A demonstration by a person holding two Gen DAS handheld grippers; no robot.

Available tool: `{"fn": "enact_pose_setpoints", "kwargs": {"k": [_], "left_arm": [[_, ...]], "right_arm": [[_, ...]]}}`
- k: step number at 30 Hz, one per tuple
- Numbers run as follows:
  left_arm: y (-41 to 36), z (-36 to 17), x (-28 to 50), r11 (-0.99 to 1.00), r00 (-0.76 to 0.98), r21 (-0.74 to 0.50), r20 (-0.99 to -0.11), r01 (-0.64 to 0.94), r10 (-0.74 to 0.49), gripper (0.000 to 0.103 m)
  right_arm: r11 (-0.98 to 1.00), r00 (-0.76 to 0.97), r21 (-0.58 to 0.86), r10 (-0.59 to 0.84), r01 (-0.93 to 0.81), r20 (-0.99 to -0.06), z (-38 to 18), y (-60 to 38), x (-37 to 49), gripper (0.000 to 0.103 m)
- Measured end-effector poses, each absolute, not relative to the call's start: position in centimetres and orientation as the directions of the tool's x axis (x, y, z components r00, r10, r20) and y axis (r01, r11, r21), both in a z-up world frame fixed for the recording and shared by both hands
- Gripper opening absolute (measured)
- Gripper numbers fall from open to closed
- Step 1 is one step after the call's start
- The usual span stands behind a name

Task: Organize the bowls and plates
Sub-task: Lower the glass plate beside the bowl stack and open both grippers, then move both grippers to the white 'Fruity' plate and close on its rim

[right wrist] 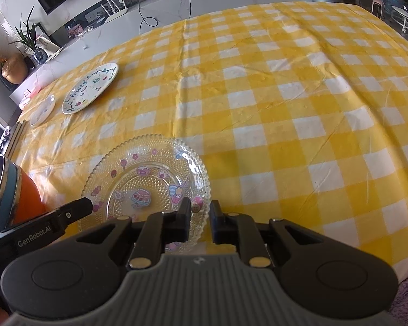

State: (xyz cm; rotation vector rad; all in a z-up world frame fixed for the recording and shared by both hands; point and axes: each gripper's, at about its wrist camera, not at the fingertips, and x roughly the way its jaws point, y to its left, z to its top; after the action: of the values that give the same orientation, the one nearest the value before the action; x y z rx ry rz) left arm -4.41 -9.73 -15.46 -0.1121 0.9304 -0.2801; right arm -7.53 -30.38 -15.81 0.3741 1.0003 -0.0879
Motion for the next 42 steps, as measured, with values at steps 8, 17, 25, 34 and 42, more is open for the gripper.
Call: {"fn": "enact_pose_setpoints", "kwargs": {"k": [8,17,25,34,42], "left_arm": [[-9.4,-15.0,-4.1,0.950,0.540,-0.256,-0.782,0.176,-0.311,0.016],[-9.7,-13.4,-3.9,0.936,0.526,-0.282,-0.775,0.211,-0.352,0.026],[-9.9,-10.8,-2.7,0.928,0.511,-0.274,-0.776,0.252,-0.368,0.038],[-6.2,-7.4,0.5,0.938,0.512,-0.268,-0.787,0.220,-0.345,0.040],[-3.2,-4.9,5.7,0.950,0.547,-0.220,-0.779,0.220,-0.307,0.040]], "right_arm": [[0.951,0.562,0.215,0.057,0.220,-0.825,-15.2,-29.8,-7.6,0.018],[0.962,0.608,0.180,0.019,0.204,-0.793,-13.2,-29.7,-7.3,0.041],[0.970,0.629,0.151,-0.003,0.191,-0.777,-12.0,-29.2,-6.3,0.058],[0.966,0.620,0.199,0.053,0.168,-0.783,-11.3,-28.4,-3.2,0.060],[0.972,0.642,0.206,0.087,0.112,-0.762,-10.7,-25.8,1.2,0.067]]}}
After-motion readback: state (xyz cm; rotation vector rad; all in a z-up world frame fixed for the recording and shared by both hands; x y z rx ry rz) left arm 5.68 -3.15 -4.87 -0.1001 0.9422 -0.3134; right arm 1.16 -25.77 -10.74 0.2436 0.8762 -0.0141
